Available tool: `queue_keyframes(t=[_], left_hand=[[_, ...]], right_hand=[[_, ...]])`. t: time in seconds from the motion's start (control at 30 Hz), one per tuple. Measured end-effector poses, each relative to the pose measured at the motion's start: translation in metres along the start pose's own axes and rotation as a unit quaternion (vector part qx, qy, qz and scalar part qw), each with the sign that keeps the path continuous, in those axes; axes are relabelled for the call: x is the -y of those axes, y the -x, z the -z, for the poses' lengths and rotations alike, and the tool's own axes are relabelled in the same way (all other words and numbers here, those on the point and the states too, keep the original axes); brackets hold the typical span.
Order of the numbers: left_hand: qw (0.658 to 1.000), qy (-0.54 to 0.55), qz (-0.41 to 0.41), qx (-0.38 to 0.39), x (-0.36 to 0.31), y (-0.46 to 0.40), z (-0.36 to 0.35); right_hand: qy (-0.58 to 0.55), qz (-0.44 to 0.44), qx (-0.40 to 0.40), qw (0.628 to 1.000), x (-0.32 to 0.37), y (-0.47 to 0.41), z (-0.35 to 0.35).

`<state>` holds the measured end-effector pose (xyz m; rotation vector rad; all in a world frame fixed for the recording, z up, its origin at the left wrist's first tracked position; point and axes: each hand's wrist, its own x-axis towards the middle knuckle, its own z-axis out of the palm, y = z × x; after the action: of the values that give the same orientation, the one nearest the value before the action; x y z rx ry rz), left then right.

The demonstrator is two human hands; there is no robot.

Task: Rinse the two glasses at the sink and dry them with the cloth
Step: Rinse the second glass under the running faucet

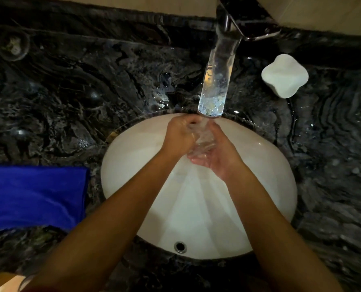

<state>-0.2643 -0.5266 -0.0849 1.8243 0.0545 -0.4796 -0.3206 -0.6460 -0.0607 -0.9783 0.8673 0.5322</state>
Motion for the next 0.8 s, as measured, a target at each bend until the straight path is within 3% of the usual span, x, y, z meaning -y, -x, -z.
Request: queue_keyframes(t=[0.13, 0.23, 0.3, 0.4, 0.5, 0.63, 0.8], left_hand=[[0.993, 0.103, 0.062, -0.017, -0.006, 0.007, -0.001], [0.979, 0.134, 0.156, -0.015, -0.002, 0.011, -0.001], [0.959, 0.180, 0.214, 0.039, 0.005, 0.015, 0.001], [0.934, 0.201, 0.256, 0.144, 0.006, 0.020, 0.005], [0.944, 0.152, 0.240, 0.169, 0.002, 0.020, 0.005], [0.964, 0.119, 0.181, 0.155, -0.002, 0.017, 0.005], [0.980, 0.036, 0.153, 0.120, -0.006, 0.009, 0.012]], right_hand=[[0.003, 0.094, -0.010, 0.995, -0.007, -0.006, -0.001], [-0.081, 0.127, 0.027, 0.988, -0.005, -0.003, 0.002], [-0.109, 0.158, 0.036, 0.981, -0.002, -0.002, 0.009], [-0.048, 0.208, 0.013, 0.977, -0.001, 0.000, 0.015], [0.045, 0.246, -0.015, 0.968, 0.000, 0.008, 0.012], [0.087, 0.266, -0.071, 0.957, 0.005, 0.015, 0.001], [0.230, 0.307, -0.170, 0.908, 0.000, 0.016, -0.005]])
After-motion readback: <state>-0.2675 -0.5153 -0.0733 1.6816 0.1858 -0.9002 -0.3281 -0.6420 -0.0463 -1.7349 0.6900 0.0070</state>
